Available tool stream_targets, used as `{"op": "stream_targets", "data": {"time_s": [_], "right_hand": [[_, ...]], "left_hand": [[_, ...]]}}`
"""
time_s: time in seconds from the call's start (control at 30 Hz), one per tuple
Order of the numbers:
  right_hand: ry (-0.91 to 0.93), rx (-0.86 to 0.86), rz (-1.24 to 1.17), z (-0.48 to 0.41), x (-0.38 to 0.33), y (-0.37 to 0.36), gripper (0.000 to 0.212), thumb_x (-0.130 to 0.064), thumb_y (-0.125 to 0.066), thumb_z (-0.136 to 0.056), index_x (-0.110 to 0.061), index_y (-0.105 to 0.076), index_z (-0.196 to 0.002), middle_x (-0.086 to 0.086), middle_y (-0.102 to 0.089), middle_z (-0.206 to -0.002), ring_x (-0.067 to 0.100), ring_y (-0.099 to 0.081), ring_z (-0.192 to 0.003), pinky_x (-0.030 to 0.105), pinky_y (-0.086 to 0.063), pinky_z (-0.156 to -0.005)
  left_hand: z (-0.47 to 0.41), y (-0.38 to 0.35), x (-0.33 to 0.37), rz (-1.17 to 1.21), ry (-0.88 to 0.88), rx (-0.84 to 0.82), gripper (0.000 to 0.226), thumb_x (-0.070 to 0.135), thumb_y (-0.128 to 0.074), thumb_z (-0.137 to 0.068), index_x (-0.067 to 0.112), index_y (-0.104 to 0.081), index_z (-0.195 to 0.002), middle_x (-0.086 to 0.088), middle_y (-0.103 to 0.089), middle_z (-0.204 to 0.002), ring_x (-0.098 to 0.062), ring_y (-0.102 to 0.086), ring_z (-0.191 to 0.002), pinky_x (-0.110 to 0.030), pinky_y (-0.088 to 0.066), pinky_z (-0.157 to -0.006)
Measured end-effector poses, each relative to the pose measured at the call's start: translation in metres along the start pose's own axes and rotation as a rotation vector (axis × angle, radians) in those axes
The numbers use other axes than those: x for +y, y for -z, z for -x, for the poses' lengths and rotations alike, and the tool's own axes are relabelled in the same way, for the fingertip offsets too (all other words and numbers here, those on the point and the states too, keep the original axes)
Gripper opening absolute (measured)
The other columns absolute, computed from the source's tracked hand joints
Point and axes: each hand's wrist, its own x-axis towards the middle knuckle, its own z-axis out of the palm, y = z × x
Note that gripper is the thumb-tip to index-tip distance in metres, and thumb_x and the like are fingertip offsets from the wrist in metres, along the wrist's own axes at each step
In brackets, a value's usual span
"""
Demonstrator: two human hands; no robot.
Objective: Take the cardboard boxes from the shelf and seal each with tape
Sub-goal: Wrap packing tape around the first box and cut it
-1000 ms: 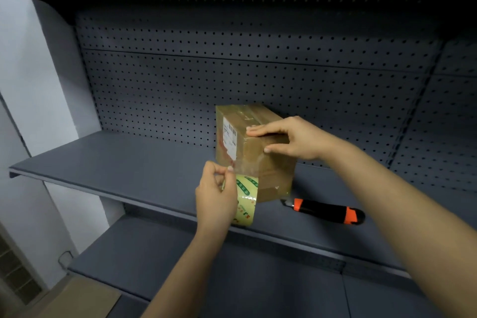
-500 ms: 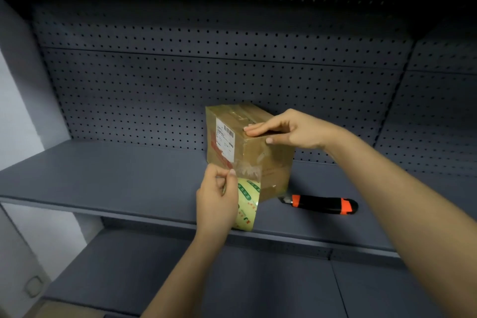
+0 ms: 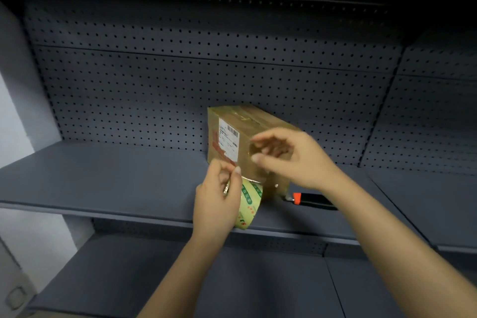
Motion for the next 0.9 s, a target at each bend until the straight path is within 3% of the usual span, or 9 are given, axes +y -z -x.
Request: {"op": "stream_targets", "data": {"time_s": [0.1, 0.17, 0.23, 0.4, 0.47, 0.57, 0.7, 0.8, 0.9], "right_hand": [[-0.057, 0.004, 0.083, 0.010, 0.000, -0.014, 0.030, -0.043, -0.077, -0.076, -0.026, -0.071, -0.100, -0.012, -0.070, -0.089, 0.002, -0.064, -0.083, 0.022, -0.053, -0.075], [-0.049, 0.024, 0.131, 0.014, 0.000, -0.020, 0.012, -0.035, -0.077, -0.080, -0.028, -0.070, -0.087, -0.012, -0.069, -0.081, 0.000, -0.063, -0.076, 0.016, -0.049, -0.069], [-0.056, 0.021, 0.157, 0.017, -0.002, -0.022, 0.009, -0.029, -0.074, -0.084, -0.029, -0.067, -0.079, -0.013, -0.068, -0.076, -0.003, -0.061, -0.073, 0.011, -0.044, -0.066], [-0.080, -0.003, 0.185, 0.024, -0.008, -0.026, 0.007, -0.026, -0.064, -0.093, -0.024, -0.062, -0.086, -0.011, -0.065, -0.082, 0.003, -0.059, -0.075, 0.021, -0.049, -0.068], [-0.078, -0.014, 0.215, 0.026, -0.012, -0.029, 0.007, -0.024, -0.059, -0.096, -0.021, -0.059, -0.090, -0.008, -0.063, -0.085, 0.006, -0.058, -0.076, 0.023, -0.048, -0.066], [-0.070, 0.002, 0.252, 0.028, -0.018, -0.036, 0.008, -0.023, -0.055, -0.098, -0.019, -0.056, -0.092, -0.007, -0.060, -0.082, 0.004, -0.054, -0.070, 0.019, -0.041, -0.060], [-0.085, 0.063, 0.246, 0.028, -0.023, -0.047, 0.009, -0.023, -0.055, -0.098, -0.022, -0.054, -0.090, -0.013, -0.056, -0.079, -0.001, -0.050, -0.068, 0.014, -0.034, -0.059], [-0.110, 0.124, 0.229, 0.029, -0.023, -0.051, 0.008, -0.023, -0.057, -0.097, -0.022, -0.055, -0.090, -0.015, -0.056, -0.079, -0.002, -0.052, -0.072, 0.013, -0.036, -0.060], [-0.143, 0.175, 0.177, 0.029, -0.023, -0.048, 0.007, -0.022, -0.058, -0.096, -0.021, -0.058, -0.090, -0.012, -0.060, -0.080, 0.002, -0.057, -0.072, 0.012, -0.044, -0.060]], "left_hand": [[0.001, 0.005, 0.002, -0.062, -0.061, -0.028, 0.015, 0.030, -0.054, -0.098, 0.026, -0.048, -0.085, 0.000, -0.062, -0.063, -0.014, -0.060, -0.061, -0.040, -0.046, -0.057], [0.002, 0.007, 0.003, -0.079, -0.083, -0.057, 0.016, 0.031, -0.054, -0.099, 0.027, -0.047, -0.084, 0.001, -0.061, -0.063, -0.011, -0.060, -0.060, -0.037, -0.045, -0.054], [0.003, 0.009, 0.003, -0.090, -0.106, -0.079, 0.017, 0.031, -0.055, -0.099, 0.028, -0.048, -0.084, 0.003, -0.061, -0.064, -0.009, -0.060, -0.059, -0.035, -0.044, -0.052], [0.006, 0.012, -0.001, -0.058, -0.151, -0.116, 0.012, 0.037, -0.056, -0.098, 0.031, -0.051, -0.088, 0.009, -0.064, -0.068, -0.007, -0.063, -0.061, -0.032, -0.048, -0.052], [0.008, 0.012, -0.003, -0.061, -0.170, -0.104, 0.009, 0.039, -0.056, -0.098, 0.032, -0.053, -0.092, 0.015, -0.060, -0.063, -0.004, -0.058, -0.056, -0.023, -0.042, -0.048], [0.014, 0.015, -0.009, -0.071, -0.186, -0.082, 0.011, 0.042, -0.053, -0.099, 0.033, -0.057, -0.102, 0.018, -0.057, -0.059, -0.002, -0.053, -0.051, -0.014, -0.033, -0.046], [0.020, 0.020, -0.016, -0.014, -0.119, -0.028, 0.029, 0.052, -0.056, -0.090, 0.035, -0.048, -0.112, 0.013, -0.063, -0.065, -0.003, -0.060, -0.059, -0.018, -0.043, -0.050], [0.017, 0.025, -0.022, 0.050, -0.079, -0.038, 0.038, 0.059, -0.056, -0.083, 0.024, -0.052, -0.097, 0.005, -0.067, -0.069, -0.005, -0.064, -0.065, -0.017, -0.046, -0.054], [0.020, 0.030, -0.029, 0.086, -0.120, -0.165, 0.032, 0.048, -0.057, -0.091, 0.017, -0.059, -0.082, 0.003, -0.068, -0.069, -0.008, -0.065, -0.060, -0.024, -0.051, -0.052]]}}
